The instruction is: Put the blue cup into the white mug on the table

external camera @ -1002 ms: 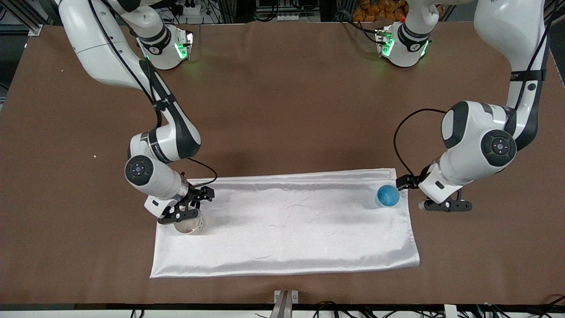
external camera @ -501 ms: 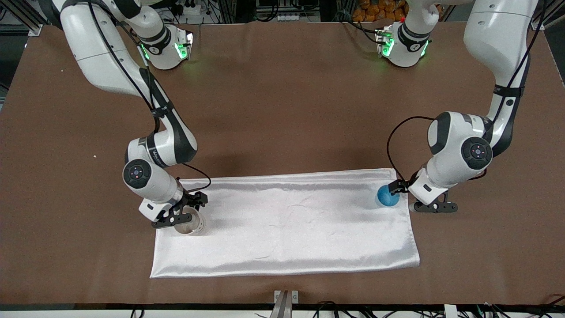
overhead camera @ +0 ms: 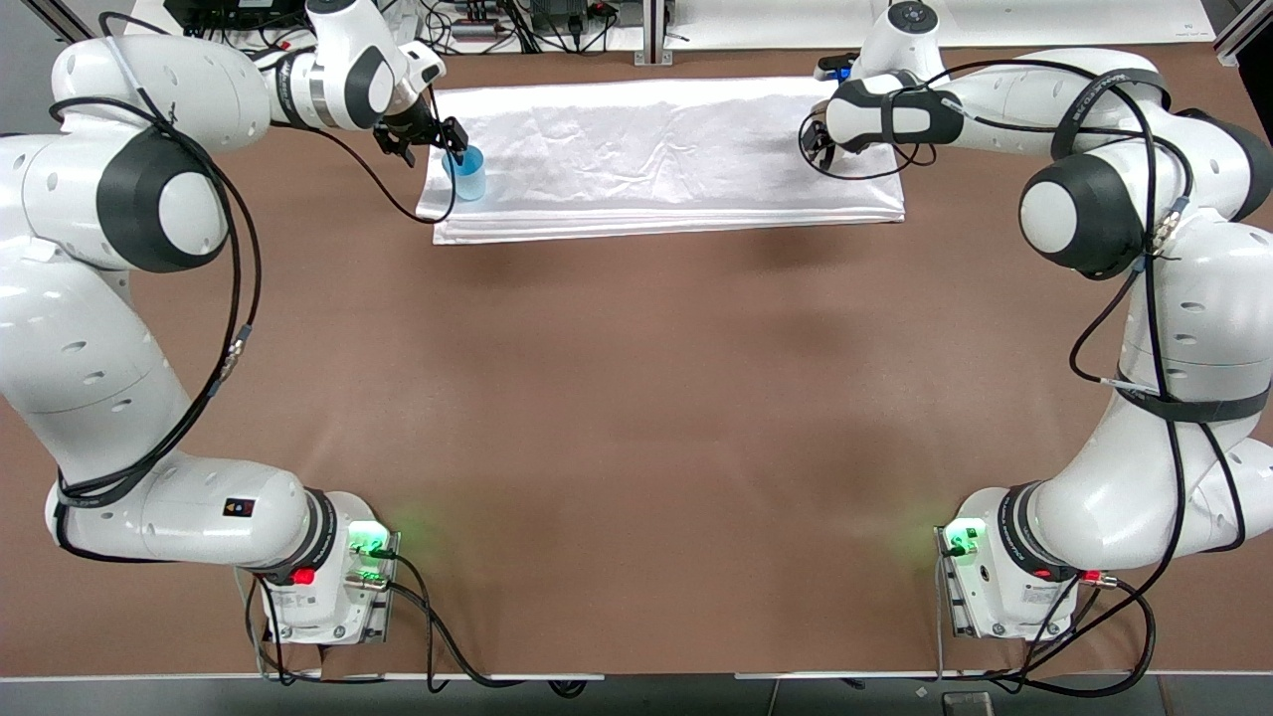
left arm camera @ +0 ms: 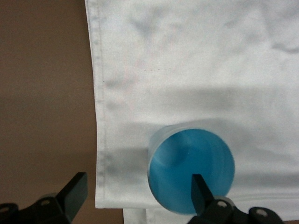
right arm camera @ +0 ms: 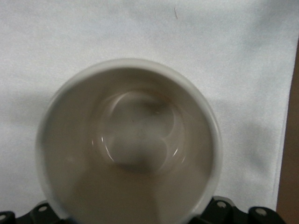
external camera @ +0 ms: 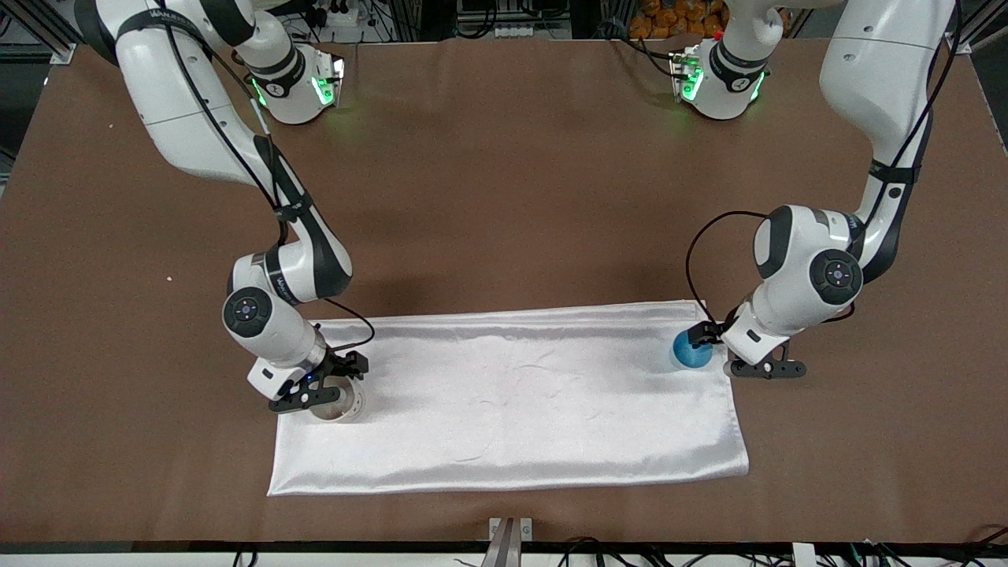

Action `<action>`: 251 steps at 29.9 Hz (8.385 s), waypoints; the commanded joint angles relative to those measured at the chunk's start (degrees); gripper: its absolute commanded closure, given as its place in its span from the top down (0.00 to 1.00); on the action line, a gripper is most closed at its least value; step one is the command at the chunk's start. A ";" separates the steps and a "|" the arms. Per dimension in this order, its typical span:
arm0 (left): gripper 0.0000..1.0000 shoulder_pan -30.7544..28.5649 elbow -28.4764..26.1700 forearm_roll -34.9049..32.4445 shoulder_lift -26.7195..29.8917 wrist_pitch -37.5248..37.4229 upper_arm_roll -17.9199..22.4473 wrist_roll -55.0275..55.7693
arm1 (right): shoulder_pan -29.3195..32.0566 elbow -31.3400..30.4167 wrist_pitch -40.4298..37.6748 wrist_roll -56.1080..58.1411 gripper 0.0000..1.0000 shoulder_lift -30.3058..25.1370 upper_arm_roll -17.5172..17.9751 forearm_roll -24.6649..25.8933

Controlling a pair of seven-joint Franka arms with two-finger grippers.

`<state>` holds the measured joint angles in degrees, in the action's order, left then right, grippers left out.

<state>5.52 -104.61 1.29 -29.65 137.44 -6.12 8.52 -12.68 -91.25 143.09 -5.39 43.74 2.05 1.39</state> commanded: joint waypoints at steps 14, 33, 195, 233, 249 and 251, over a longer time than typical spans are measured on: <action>0.55 0.19 0.19 -4.11 -1.46 1.43 0.14 1.23 | 0.37 0.72 0.61 -1.03 0.02 0.47 0.59 0.89; 0.00 0.11 0.37 -4.19 -1.72 1.86 0.23 1.14 | -0.42 -0.24 -5.54 -4.97 0.00 -4.10 1.73 0.28; 0.00 40.01 13.99 -3.75 -1.10 -18.53 -1.53 57.92 | 8.02 -17.21 -9.94 -1.47 1.00 -20.62 1.03 5.20; 1.00 30.61 18.47 -4.37 9.25 -22.22 2.86 44.05 | 6.53 -39.87 -8.19 -1.21 1.00 -40.84 1.64 -3.15; 1.00 15.85 18.47 -4.28 18.22 -31.00 2.78 22.25 | 9.42 -37.43 -13.62 6.17 1.00 -43.65 1.12 -3.06; 1.00 14.18 18.47 -4.28 18.75 -31.88 2.86 21.27 | 9.78 -36.02 -15.82 7.05 1.00 -43.65 1.03 -3.06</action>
<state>23.54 -84.81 -1.79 -13.03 107.64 -2.78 33.75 -4.95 -129.61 132.13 -2.10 1.50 3.03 -0.94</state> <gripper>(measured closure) 0.000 0.000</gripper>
